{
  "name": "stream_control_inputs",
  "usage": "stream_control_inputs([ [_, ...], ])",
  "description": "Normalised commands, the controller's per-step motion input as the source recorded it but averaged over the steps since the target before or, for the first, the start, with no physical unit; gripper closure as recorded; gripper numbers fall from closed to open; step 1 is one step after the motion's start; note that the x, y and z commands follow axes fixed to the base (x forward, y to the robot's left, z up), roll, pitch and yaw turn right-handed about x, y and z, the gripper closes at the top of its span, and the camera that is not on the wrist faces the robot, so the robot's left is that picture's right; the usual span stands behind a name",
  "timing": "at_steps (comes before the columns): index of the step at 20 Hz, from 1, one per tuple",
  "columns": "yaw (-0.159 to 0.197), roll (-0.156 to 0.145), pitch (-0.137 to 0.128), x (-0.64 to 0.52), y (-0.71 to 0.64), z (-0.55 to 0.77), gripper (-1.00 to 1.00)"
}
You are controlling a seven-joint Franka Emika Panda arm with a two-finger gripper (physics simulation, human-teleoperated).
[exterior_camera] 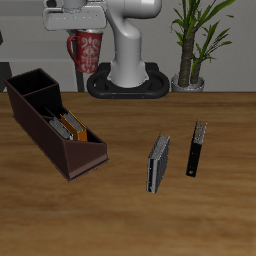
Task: Place the right striped book into the right desk caddy's left compartment and place the orange book into the right desk caddy's left compartment and place the red mug into the right desk caddy's right compartment
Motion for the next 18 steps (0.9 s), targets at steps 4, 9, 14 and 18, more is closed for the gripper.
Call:
stream_control_inputs([
  [4, 0.185, 0.195, -0.01, -0.21, -0.23, 0.12, 1.0],
  [9, 0.015, 0.01, -0.002, -0.16, -0.57, 0.25, 1.0],
  [14, -0.028, 0.003, 0.021, -0.17, -0.57, 0.26, 1.0],
  [18, 0.004, -0.023, 0.033, -0.12, -0.52, 0.06, 1.0],
])
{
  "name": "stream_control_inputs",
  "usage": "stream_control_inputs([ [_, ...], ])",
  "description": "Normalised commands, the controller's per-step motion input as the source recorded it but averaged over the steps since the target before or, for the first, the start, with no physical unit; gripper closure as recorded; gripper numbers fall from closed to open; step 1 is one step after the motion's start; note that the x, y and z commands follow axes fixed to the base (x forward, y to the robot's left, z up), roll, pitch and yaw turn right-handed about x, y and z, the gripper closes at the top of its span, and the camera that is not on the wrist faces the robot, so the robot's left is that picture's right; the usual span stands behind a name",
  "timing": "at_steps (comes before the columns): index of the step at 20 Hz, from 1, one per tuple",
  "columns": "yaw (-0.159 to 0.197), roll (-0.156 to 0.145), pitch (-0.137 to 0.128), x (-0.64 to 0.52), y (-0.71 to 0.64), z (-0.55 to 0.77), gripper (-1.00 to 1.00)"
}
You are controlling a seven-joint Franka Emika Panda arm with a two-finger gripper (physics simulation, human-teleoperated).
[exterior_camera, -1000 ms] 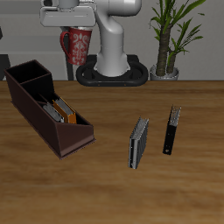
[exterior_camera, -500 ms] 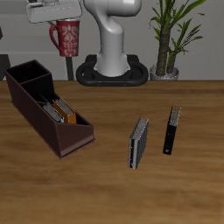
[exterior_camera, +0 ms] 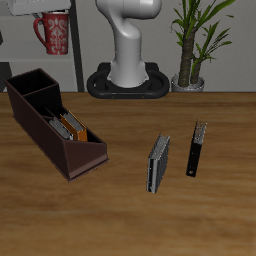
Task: Place the right striped book into the right desk caddy's left compartment and place the orange book into the right desk caddy's left compartment and place the red mug into the right desk caddy's right compartment
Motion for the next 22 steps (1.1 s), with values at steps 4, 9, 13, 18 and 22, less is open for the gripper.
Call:
stream_control_inputs([
  [4, 0.088, 0.076, 0.054, 0.04, -0.27, 0.0, 1.0],
  [9, 0.019, 0.024, 0.05, 0.13, -0.17, -0.03, 1.0],
  [13, -0.049, 0.049, 0.049, 0.17, -0.26, 0.02, 1.0],
  [18, 0.03, 0.078, 0.002, 0.04, -0.23, 0.16, 1.0],
  [22, -0.023, -0.089, 0.034, 0.27, -0.42, 0.11, 1.0],
])
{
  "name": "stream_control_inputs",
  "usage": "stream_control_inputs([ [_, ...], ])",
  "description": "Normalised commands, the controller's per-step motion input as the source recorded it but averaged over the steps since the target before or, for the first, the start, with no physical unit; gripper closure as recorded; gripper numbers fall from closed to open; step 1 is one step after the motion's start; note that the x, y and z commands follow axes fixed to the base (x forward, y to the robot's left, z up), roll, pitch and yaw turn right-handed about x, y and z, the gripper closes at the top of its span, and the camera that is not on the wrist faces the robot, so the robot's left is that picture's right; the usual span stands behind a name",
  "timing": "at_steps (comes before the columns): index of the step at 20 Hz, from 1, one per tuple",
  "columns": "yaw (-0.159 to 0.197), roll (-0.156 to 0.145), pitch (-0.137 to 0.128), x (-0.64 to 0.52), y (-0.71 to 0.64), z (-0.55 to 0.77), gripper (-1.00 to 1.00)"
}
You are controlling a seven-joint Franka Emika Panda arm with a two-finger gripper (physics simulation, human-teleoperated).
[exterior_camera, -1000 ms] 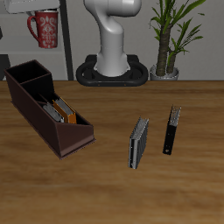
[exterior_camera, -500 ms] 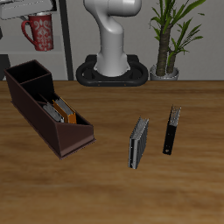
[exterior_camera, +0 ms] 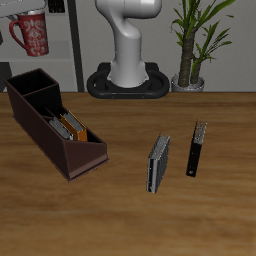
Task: Place the right striped book into the right desk caddy's left compartment and place the orange book into the right desk caddy's left compartment and place the red mug into the right desk caddy's right compartment
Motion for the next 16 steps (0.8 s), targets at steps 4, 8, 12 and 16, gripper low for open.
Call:
stream_control_inputs([
  [4, -0.067, -0.077, -0.038, 0.11, -0.38, 0.05, 1.0],
  [8, -0.043, -0.025, 0.009, 0.1, -0.13, -0.15, 1.0],
  [12, -0.04, 0.029, -0.026, 0.06, 0.09, -0.12, 1.0],
  [16, -0.074, 0.042, -0.024, 0.1, 0.18, -0.2, 1.0],
])
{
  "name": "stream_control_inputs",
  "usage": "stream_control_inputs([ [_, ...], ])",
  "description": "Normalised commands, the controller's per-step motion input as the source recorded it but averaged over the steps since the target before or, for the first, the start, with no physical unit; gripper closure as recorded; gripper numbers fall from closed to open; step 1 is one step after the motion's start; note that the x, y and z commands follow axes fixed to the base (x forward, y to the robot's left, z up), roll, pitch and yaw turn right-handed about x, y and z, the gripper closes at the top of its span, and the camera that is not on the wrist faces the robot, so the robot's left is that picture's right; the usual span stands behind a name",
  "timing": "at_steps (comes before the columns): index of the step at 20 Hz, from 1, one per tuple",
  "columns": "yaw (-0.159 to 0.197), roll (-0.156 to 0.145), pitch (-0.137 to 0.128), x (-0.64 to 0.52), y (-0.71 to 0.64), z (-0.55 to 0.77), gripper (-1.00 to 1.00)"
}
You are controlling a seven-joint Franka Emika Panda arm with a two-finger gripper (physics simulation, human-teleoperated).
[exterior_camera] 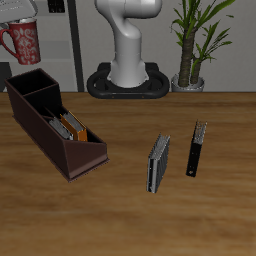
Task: Place the right striped book into the right desk caddy's left compartment and place the orange book into the right desk caddy's left compartment and place the red mug into the right desk caddy's right compartment
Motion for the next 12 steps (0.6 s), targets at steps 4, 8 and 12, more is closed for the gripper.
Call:
stream_control_inputs([
  [4, -0.129, 0.065, -0.05, -0.05, 0.19, -0.11, 1.0],
  [8, -0.082, 0.028, -0.032, -0.01, 0.11, -0.17, 1.0],
  [12, -0.087, 0.0, -0.048, -0.16, 0.12, -0.15, 1.0],
])
